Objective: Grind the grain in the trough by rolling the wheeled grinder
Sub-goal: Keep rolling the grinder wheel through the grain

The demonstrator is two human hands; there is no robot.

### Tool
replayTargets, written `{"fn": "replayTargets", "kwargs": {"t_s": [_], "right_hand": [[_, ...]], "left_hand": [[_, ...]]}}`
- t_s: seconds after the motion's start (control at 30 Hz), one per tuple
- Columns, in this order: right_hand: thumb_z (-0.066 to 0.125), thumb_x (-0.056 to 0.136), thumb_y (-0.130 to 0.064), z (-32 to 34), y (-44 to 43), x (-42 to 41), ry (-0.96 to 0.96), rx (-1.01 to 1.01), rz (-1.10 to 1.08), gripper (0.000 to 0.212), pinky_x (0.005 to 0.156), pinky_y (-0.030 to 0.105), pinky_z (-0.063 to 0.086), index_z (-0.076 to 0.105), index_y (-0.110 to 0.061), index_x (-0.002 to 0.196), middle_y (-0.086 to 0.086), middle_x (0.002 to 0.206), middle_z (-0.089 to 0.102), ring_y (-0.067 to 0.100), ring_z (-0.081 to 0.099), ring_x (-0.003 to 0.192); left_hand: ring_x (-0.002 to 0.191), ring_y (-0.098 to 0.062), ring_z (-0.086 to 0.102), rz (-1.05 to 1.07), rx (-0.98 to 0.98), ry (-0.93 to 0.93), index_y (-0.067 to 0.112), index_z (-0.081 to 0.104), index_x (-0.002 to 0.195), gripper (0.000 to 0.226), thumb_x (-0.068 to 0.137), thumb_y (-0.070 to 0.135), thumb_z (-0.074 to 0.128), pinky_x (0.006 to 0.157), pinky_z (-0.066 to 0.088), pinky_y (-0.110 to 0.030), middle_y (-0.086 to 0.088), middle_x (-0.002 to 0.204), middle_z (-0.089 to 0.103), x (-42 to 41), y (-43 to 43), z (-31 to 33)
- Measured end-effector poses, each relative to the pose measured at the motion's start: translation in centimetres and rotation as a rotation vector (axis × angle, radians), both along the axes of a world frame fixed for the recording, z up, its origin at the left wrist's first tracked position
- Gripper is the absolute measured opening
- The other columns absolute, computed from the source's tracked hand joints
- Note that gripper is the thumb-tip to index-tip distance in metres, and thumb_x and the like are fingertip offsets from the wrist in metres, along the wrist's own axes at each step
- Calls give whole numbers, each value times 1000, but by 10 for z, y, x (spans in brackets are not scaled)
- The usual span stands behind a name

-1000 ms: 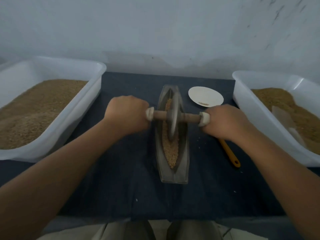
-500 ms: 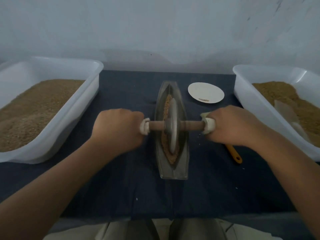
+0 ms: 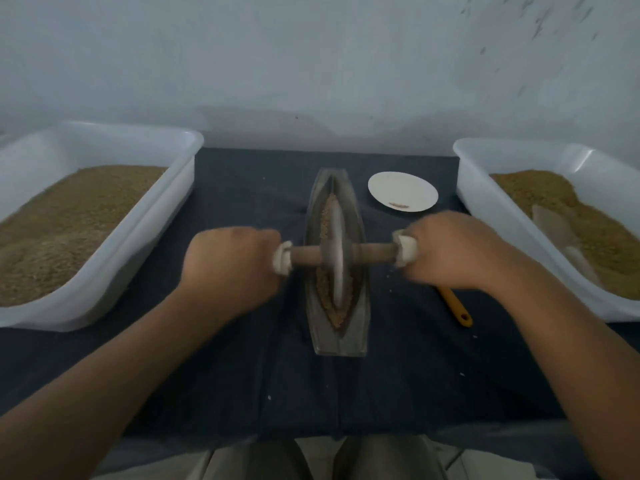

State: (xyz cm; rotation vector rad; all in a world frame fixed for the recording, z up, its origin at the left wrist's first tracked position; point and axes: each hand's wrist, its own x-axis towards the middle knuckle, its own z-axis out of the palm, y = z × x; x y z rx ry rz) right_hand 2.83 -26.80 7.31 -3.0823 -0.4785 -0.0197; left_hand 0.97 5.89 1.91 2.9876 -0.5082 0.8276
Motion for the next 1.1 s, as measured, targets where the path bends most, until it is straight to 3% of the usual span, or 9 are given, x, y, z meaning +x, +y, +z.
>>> {"fn": "replayTargets", "kwargs": {"t_s": [0.07,0.17,0.3,0.5,0.57,0.7,0.8,0.97,1.1], "right_hand": [[36,54,-73,-2,-3,-13,61,51,5,45,50,30,39,58,-34,63,-39,72,59,1,53,56],[44,63,-67,-15,3,11,37,-5,-86,39,53,32,44,59,-32,65,-14,62,61,7,56,60],[46,85,-54,-23,16,61,-198,22,-185,35,71,40,56,61,-23,78,-3,81,67,24,61,75],[57,83,-54,-22,6,45,-119,-24,-155,28,58,33,51,59,-30,69,-9,70,62,13,56,62],[51,73,-62,-25,-2,12,-257,-17,-39,30,46,28,45,52,-34,61,-14,53,52,5,49,50],[47,67,-64,-21,-6,-19,-371,46,92,26,39,24,40,42,-40,57,-18,45,39,-3,38,42],[46,74,-64,-25,4,7,-314,-18,-36,34,47,26,38,52,-32,63,-13,55,50,6,47,51],[64,84,-32,-9,26,58,-325,62,-118,32,53,32,41,44,-22,61,-5,59,48,23,51,56],[58,86,-40,-4,20,35,-213,-2,-111,28,61,39,55,51,-23,65,-6,64,54,20,54,61]], "left_hand": [[37,-7,26,-1,56,-21,34,21,62,55,77,45,72,48,17,-16,14,48,27,-8,5,2],[42,-13,34,63,144,31,30,27,60,47,82,45,67,50,24,-22,12,53,34,24,-7,8],[63,-27,54,151,82,147,25,44,65,35,91,46,53,61,40,-33,7,68,52,96,-25,28],[59,-24,51,132,71,115,27,39,64,36,92,47,47,58,36,-30,9,62,39,59,-22,23],[50,-17,42,83,64,75,30,34,63,35,89,51,44,52,29,-27,11,58,37,23,-12,10],[39,-6,25,50,33,4,31,37,61,40,82,45,67,49,14,-18,13,50,29,-12,2,-2],[42,-14,37,87,48,13,27,37,60,41,90,46,56,49,21,-21,10,53,37,23,-9,0],[74,-31,68,155,-10,154,25,42,64,33,91,42,51,63,42,-33,1,76,64,95,-25,27],[63,-28,63,113,-20,126,26,37,61,39,91,44,52,57,38,-30,9,62,45,59,-17,13]]}}
